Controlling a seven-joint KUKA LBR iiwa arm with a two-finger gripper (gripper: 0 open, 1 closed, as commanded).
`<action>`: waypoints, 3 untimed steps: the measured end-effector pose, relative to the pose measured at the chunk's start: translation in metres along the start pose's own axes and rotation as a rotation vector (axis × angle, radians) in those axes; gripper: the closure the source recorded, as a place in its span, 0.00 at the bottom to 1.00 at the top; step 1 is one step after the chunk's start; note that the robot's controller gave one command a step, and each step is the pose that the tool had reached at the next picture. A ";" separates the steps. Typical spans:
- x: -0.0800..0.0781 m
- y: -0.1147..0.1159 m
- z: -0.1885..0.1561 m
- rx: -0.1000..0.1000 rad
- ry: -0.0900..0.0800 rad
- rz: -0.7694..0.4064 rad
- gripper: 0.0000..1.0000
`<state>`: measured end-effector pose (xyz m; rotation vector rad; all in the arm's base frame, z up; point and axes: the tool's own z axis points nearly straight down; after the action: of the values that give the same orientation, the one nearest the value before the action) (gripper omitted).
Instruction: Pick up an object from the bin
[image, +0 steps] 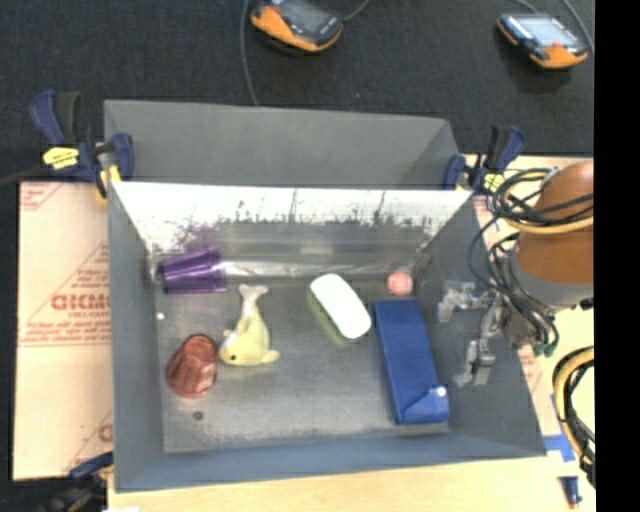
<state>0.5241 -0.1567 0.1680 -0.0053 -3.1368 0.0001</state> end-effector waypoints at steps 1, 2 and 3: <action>-0.002 0.001 -0.004 0.002 -0.008 -0.004 0.00; -0.014 0.029 0.041 0.001 -0.012 0.097 0.00; -0.050 0.054 0.079 0.005 -0.013 -0.034 0.00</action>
Offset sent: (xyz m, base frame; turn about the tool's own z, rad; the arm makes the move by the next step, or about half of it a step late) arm 0.0208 0.0570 -0.0845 0.1795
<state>0.5734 -0.1026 0.0885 0.0486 -3.1494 0.0073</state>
